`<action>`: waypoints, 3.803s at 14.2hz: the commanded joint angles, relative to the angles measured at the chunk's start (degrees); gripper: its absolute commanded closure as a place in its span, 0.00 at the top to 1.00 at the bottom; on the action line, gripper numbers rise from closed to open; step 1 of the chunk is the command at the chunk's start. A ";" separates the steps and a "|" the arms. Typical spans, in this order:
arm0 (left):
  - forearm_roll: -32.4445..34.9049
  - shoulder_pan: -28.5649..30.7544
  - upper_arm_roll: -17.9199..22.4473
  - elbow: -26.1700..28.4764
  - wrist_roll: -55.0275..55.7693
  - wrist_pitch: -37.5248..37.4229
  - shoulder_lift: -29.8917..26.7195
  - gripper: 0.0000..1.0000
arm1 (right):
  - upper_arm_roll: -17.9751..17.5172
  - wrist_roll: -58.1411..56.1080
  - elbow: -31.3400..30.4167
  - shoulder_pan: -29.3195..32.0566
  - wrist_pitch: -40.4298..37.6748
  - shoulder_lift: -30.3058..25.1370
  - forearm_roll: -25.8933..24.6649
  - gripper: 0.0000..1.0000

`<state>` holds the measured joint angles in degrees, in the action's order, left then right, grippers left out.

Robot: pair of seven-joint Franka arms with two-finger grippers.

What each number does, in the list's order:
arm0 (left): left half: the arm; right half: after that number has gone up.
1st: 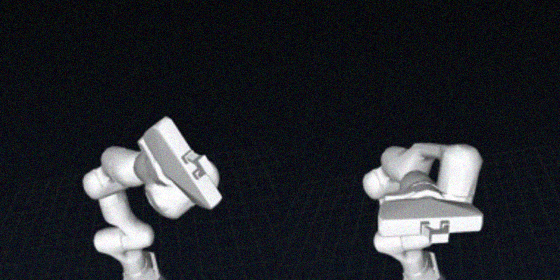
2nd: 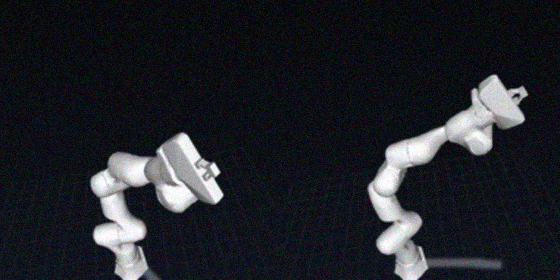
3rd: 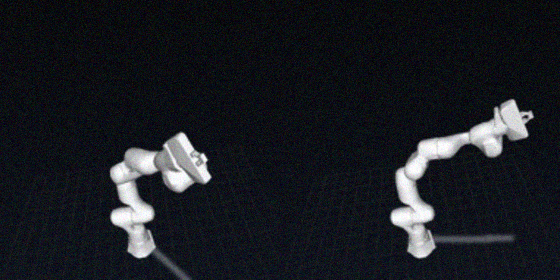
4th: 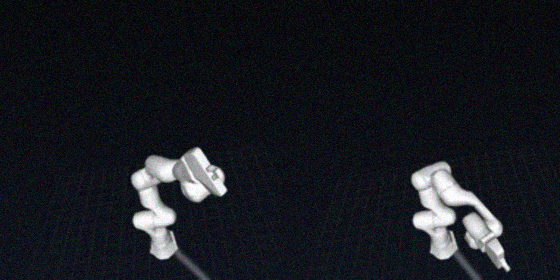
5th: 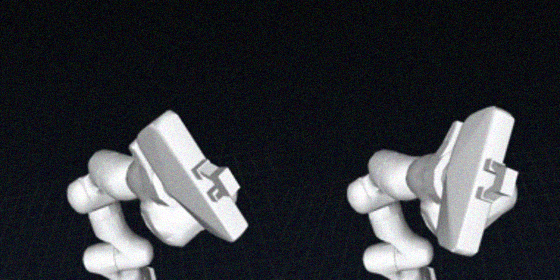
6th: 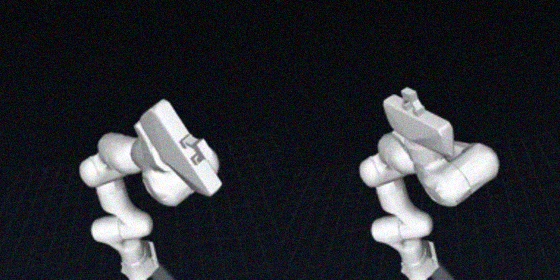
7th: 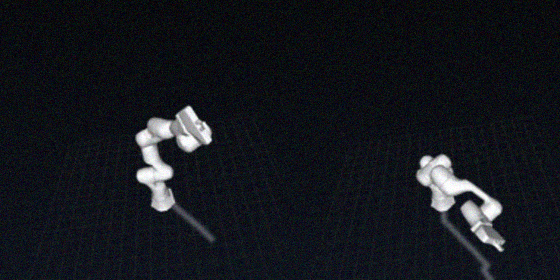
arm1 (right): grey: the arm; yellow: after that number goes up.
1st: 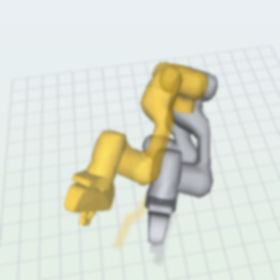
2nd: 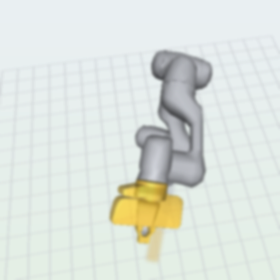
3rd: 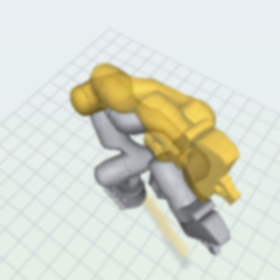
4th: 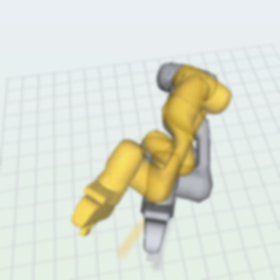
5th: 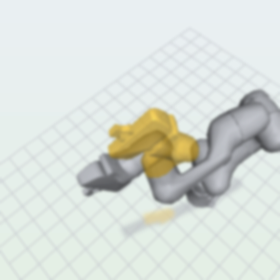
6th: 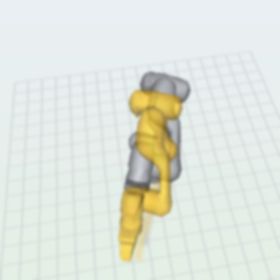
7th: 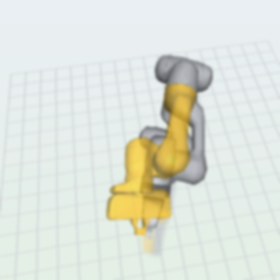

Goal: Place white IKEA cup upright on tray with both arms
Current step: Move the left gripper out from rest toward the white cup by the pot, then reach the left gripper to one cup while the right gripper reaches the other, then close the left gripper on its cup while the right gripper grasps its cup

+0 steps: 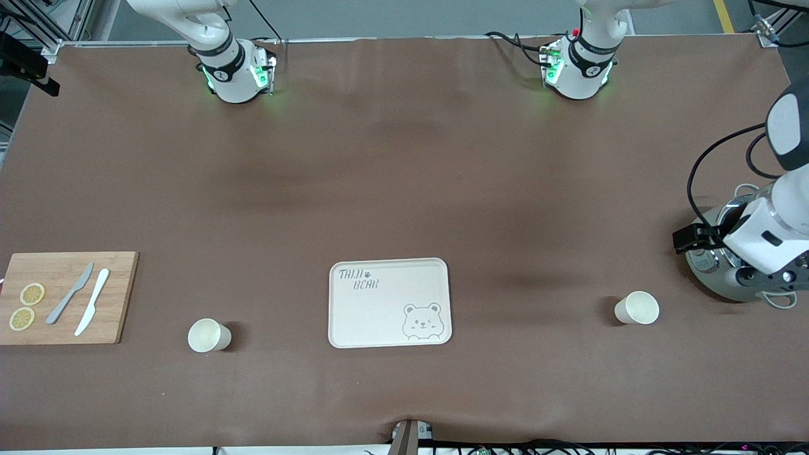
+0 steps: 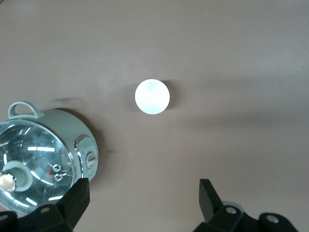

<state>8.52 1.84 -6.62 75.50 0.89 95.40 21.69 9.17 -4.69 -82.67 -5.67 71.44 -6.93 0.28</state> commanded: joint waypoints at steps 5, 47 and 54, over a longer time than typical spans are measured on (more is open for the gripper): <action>1.33 0.53 -0.24 -0.27 -2.21 5.93 5.64 1.00 | -0.56 0.55 0.93 -0.05 4.46 3.92 3.48 1.00; -0.87 6.86 -0.76 2.20 -13.19 24.39 21.56 0.00 | -0.56 6.53 6.12 -0.75 57.84 53.86 11.41 1.00; -2.10 6.78 -5.42 2.02 -11.27 23.78 18.74 0.00 | -0.64 6.36 5.59 -1.01 63.45 55.36 11.50 1.00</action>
<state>7.53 8.88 -10.97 76.65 -11.30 119.72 42.14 8.56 1.73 -78.43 -6.60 132.83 47.06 11.06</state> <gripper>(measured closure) 0.965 0.000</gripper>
